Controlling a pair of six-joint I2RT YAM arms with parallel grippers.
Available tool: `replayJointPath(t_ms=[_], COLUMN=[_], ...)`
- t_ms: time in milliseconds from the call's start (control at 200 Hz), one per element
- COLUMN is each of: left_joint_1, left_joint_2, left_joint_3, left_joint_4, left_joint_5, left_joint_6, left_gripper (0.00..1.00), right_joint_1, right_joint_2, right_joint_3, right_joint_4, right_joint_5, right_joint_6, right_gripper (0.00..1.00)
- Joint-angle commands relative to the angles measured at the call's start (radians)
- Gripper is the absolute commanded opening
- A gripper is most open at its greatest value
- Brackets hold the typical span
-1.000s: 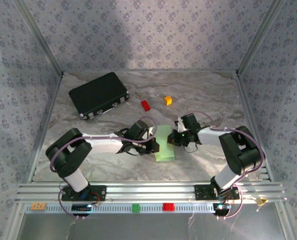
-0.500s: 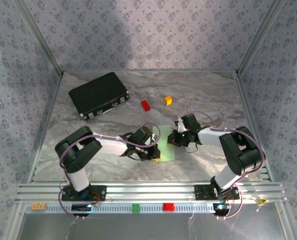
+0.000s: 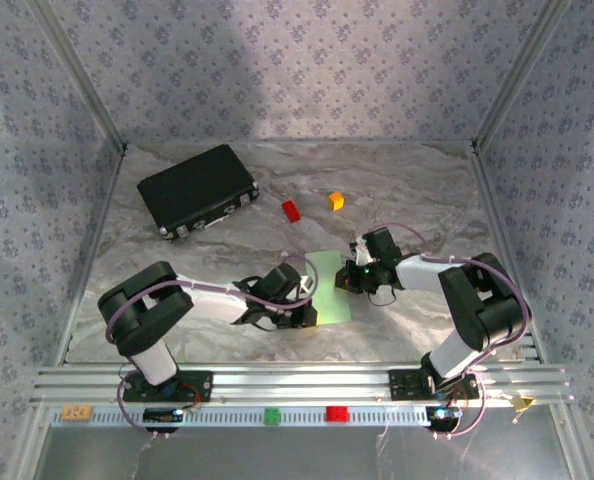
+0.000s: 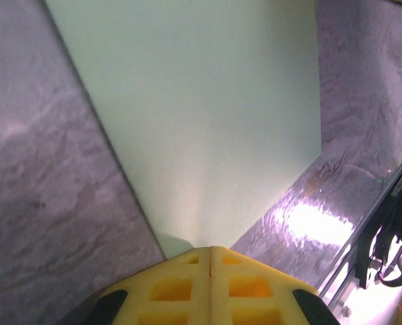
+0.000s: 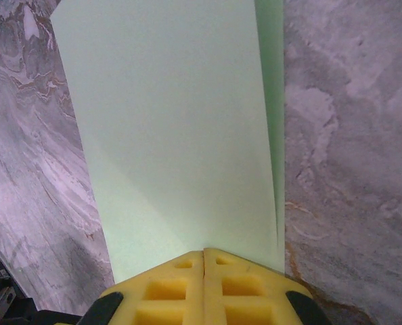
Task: Fold a paper plane with a square sheet of paper (pick it up from the middle)
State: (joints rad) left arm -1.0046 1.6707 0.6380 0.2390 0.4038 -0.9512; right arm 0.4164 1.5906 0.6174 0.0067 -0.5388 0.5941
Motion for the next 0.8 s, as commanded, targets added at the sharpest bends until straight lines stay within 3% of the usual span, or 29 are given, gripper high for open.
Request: replayJointPath(t_ms=[0,135,265,420,685,795], left_joint_1=[-0.025,-0.026,-0.024,0.028,0.140,0.179], left_joint_2=[-0.020,-0.097,-0.223,-0.285,-0.177,-0.080], left_joint_3=[-0.041,-0.050,-0.047,-0.023,0.076,0.161], left_joint_4=[-0.120,-0.118,-0.138,-0.173,-0.102,-0.093], left_joint_5=[0.024,-0.003,-0.097,-0.140,-0.051,0.008], left_joint_6=[0.029,0.028,0.020,0.008,-0.005,0.011], left_gripper=[0.02,0.02,0.04,0.04,0.06,0.06], right_joint_1=[-0.014,-0.014,-0.011,-0.006,-0.026,-0.055], right_joint_2=[0.032,0.029,0.004,-0.091,-0.365,-0.464], right_joint_3=[-0.045,-0.046,-0.035,-0.028,-0.033,-0.089], right_joint_4=[-0.118,-0.103,-0.077,-0.005,-0.206,-0.250], right_joint_5=[0.118,0.102,0.077,0.005,0.117,0.100], right_joint_6=[0.002,0.006,0.025,0.046,0.042,0.062], right_gripper=[0.00,0.00,0.00,0.02,0.19,0.22])
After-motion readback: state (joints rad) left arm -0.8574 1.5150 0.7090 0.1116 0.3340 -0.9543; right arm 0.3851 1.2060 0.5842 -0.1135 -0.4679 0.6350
